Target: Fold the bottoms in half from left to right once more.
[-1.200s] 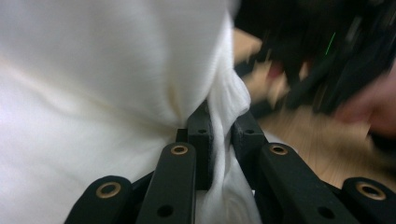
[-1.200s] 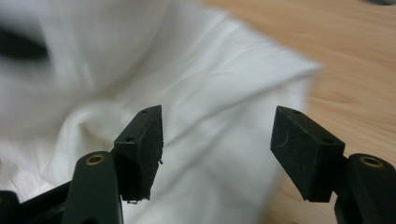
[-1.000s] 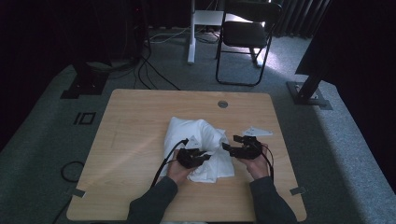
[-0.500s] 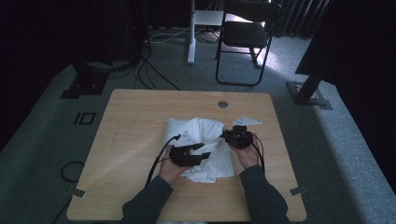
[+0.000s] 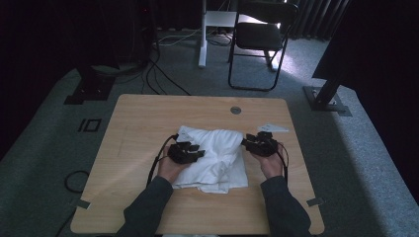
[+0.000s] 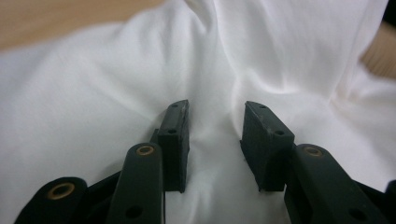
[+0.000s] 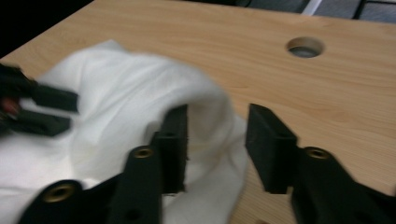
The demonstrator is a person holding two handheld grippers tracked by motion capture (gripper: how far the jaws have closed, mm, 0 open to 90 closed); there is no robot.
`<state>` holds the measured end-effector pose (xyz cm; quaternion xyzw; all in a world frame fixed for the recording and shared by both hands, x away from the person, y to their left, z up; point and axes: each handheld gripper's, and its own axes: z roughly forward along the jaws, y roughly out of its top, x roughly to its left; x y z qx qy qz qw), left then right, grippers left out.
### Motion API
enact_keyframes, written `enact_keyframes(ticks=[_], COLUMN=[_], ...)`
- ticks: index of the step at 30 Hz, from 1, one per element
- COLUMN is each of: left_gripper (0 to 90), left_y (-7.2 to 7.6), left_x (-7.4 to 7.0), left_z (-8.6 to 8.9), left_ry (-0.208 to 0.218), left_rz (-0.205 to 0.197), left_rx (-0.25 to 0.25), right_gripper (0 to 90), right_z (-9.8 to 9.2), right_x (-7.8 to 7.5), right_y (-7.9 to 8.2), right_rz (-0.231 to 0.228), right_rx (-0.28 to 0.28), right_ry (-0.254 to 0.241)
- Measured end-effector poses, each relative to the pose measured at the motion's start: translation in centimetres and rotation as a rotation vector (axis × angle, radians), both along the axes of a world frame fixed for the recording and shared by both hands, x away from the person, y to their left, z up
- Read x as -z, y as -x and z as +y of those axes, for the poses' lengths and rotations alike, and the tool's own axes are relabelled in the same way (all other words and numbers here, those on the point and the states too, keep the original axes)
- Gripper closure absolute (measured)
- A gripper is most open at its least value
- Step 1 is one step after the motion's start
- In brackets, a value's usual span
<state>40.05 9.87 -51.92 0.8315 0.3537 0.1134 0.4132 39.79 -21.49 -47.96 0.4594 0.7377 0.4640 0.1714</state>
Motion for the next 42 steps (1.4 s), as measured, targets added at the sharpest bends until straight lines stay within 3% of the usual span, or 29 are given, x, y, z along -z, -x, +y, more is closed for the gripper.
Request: enact_keyframes(ticks=[2, 5, 8, 10, 11, 12, 14, 15, 16, 21, 22, 23, 24, 25, 26, 27, 29, 30, 31, 32, 33, 36, 42], left_gripper=[62.4, 62.5, 62.6, 62.6, 62.5, 62.5, 62.5, 62.5, 62.5, 62.4, 62.3, 62.2, 62.2, 62.2, 62.1, 62.1, 62.1, 62.1, 62.1, 62.1, 62.1, 62.1, 62.1], left_y=[-0.1, 0.3, 0.8, 0.9, 0.9, 0.9, 0.9, 0.9, 1.0, 0.9, 0.9, 0.9, 0.9, 0.9, 0.9, 0.8, 0.8, 0.8, 0.8, 0.8, 0.8, 0.8, 0.7], left_x=[0.1, 0.4, 0.9, 1.0, 1.0, 1.0, 1.0, 1.0, 1.0, 1.1, 1.1, 1.1, 1.1, 1.1, 1.1, 1.1, 1.1, 1.1, 1.1, 1.1, 1.1, 1.1, 1.2], left_z=[0.0, 0.0, -0.2, -0.3, -0.3, -0.3, -0.3, -0.3, -0.2, 0.0, 0.0, 0.0, 0.0, 0.0, 0.0, 0.0, 0.0, 0.0, 0.0, 0.0, 0.0, 0.1, 0.2], left_ry=[0.007, -0.003, -0.021, -0.021, -0.023, -0.023, -0.023, -0.023, -0.019, -0.004, -0.013, -0.012, -0.011, -0.011, -0.01, -0.007, -0.007, -0.007, -0.007, -0.006, -0.003, 0.002, 0.005], left_rz=[0.006, -0.025, -0.074, -0.081, -0.081, -0.081, -0.088, -0.088, -0.089, -0.085, -0.085, -0.083, -0.083, -0.082, -0.081, -0.08, -0.08, -0.081, -0.081, -0.081, -0.081, -0.077, -0.072], left_rx=[-0.005, -0.012, -0.019, -0.026, -0.025, -0.025, -0.025, -0.025, -0.023, -0.019, -0.019, -0.019, -0.019, -0.017, -0.017, -0.02, -0.02, -0.02, -0.02, -0.02, -0.02, -0.019, -0.017], right_gripper=[49.2, 46.3, 41.0, 39.2, 39.1, 44.9, 70.3, 70.3, 83.1, 87.1, 89.6, 89.1, 81.2, 74.9, 74.9, 64.6, 60.3, 53.2, 51.0, 51.0, 47.8, 45.5, 40.9], right_z=[-0.8, -1.1, 0.4, 1.0, 2.3, 2.8, 3.3, 3.3, 2.9, 1.0, -0.4, -0.8, -1.6, -2.1, -2.1, -2.3, -2.0, -0.8, -0.3, -0.3, 1.3, 3.0, 5.5], right_x=[-0.6, -1.1, -1.1, -0.9, -0.3, 0.1, 0.6, 0.6, 0.6, -0.1, -0.4, -0.5, -0.8, -1.0, -1.0, -1.5, -1.7, -1.9, -1.9, -1.9, -1.6, -1.0, 0.1], right_y=[0.7, 1.5, 2.3, 2.2, 1.9, 1.5, 0.9, 0.9, 0.5, 0.5, 0.6, 0.8, 1.0, 1.2, 1.2, 1.8, 2.0, 2.7, 2.9, 2.9, 3.3, 3.7, 4.5], right_rz=[-0.021, -0.037, -0.044, -0.034, -0.003, 0.013, 0.044, 0.044, 0.051, 0.028, 0.035, 0.02, 0.01, 0.016, 0.016, -0.008, -0.018, -0.032, -0.032, -0.032, -0.03, -0.017, 0.003], right_rx=[0.013, -0.001, -0.062, -0.074, -0.069, -0.06, -0.056, -0.056, -0.044, 0.022, 0.064, 0.109, 0.148, 0.147, 0.147, 0.106, 0.085, 0.02, 0.005, 0.005, -0.035, -0.077, -0.163], right_ry=[-0.008, -0.031, -0.014, -0.004, 0.026, 0.051, 0.072, 0.072, 0.078, 0.092, 0.075, 0.108, 0.107, 0.058, 0.058, 0.008, 0.011, 0.009, 0.008, 0.008, 0.025, 0.041, 0.061])
